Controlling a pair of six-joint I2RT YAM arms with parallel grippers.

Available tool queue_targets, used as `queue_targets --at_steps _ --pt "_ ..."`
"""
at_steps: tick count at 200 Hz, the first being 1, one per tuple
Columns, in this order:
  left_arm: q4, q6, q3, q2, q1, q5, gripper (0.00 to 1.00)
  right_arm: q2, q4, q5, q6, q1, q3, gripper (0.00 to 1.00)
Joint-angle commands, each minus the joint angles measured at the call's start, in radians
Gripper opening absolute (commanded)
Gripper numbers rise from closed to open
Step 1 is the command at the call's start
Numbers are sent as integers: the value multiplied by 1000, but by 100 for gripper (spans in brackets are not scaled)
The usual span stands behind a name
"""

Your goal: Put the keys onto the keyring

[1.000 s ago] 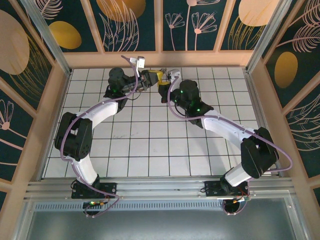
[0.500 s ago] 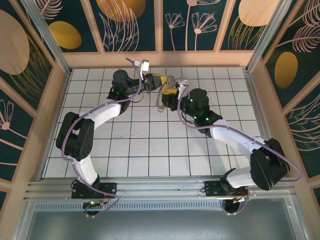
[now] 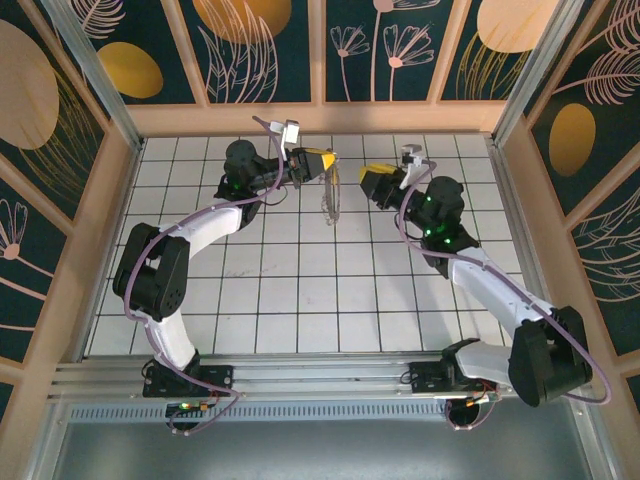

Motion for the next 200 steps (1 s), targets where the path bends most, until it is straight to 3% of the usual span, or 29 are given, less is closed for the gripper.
queue_targets --at_steps 1,55,126,200 --pt "68 -8 -2 1 -3 32 0 61 75 -71 52 -17 64 29" --pt "71 -7 -5 -4 -3 46 0 184 131 -148 118 -18 152 22" --pt "105 -34 -10 1 -3 45 0 232 381 -221 322 -24 101 33" --pt "170 -86 -20 5 -3 46 0 326 559 -244 484 -24 93 34"
